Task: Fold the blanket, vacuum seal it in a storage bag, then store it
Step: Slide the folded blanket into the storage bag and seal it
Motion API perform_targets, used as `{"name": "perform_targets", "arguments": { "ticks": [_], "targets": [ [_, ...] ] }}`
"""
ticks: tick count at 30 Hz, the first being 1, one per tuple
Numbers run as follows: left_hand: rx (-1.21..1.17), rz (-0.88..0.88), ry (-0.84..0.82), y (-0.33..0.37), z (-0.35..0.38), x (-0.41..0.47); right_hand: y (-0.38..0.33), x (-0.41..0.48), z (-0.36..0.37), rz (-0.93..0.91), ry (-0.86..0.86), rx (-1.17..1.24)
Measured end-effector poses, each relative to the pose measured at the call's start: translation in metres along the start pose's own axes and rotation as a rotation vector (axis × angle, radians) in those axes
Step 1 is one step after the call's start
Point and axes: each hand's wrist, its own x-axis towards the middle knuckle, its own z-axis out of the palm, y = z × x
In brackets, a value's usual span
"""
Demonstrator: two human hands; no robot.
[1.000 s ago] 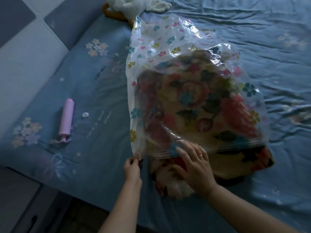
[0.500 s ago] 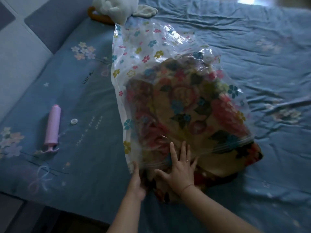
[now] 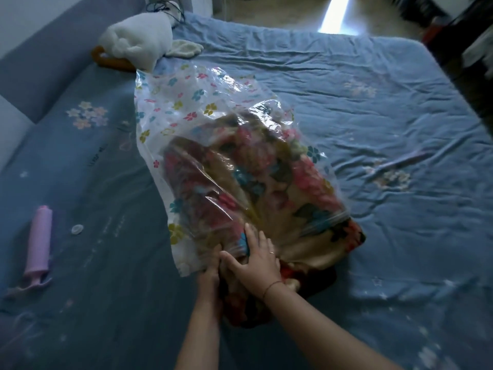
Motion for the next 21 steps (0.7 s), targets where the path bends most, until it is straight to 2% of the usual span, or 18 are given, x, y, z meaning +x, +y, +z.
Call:
{"name": "perform_targets", "arguments": {
  "ticks": [4, 6, 11, 15, 17, 21],
  "targets": [
    [0.098, 0.218, 0.145, 0.025, 0.02, -0.019, -0.013, -0.009, -0.028, -0.09, 0.039, 0.2],
    [0.168, 0.326, 0.167, 0.044, 0.032, -0.036, -0.02, -0.018, -0.042, -0.139, 0.044, 0.313],
    [0.382, 0.564, 0.24, 0.083, 0.067, -0.09, -0.032, -0.04, -0.062, -0.203, -0.063, 0.646],
    [0.48, 0.696, 0.271, 0.073, 0.117, -0.122, -0.01, -0.058, -0.099, -0.247, -0.109, 0.896],
    [0.509, 0.705, 0.255, 0.053, 0.15, -0.133, 0.01, -0.064, -0.129, -0.262, -0.062, 0.913],
    [0.596, 0.617, 0.131, 0.018, 0.221, -0.134, 0.059, -0.065, -0.195, -0.271, 0.024, 0.903]
  ]
}}
